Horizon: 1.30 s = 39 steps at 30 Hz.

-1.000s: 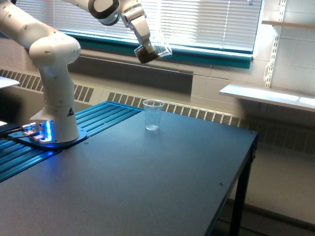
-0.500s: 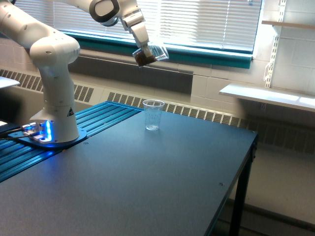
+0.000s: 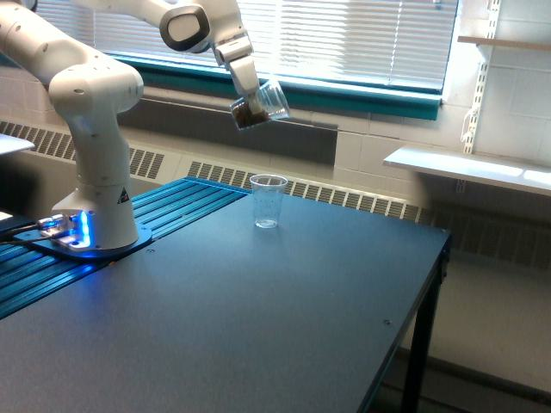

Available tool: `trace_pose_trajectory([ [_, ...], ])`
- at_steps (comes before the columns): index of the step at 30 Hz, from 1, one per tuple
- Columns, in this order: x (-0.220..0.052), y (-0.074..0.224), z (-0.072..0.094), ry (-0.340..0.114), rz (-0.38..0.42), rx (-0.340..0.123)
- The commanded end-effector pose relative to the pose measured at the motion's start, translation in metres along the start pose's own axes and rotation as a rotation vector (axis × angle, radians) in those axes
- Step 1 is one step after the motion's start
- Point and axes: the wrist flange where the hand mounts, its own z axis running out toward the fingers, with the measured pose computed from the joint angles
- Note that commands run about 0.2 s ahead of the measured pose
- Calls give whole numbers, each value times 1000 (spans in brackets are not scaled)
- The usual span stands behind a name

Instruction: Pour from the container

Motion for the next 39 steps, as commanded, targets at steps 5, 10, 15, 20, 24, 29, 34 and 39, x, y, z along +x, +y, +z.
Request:
trace_pose_trajectory([
  [5, -16, 11, 25, -46, -72, -48],
  [10, -30, 8, 33, -74, -74, -46],
  [15, -44, 5, 38, -90, -100, -72],
  [20, -50, 5, 37, -97, -102, -85],
  [24, -51, 7, 37, -97, -105, -97],
  [29, -51, 10, 37, -102, -103, -115],
  [34, -54, 12, 40, -109, -101, -134],
  [39, -60, 14, 49, -129, -100, -158],
])
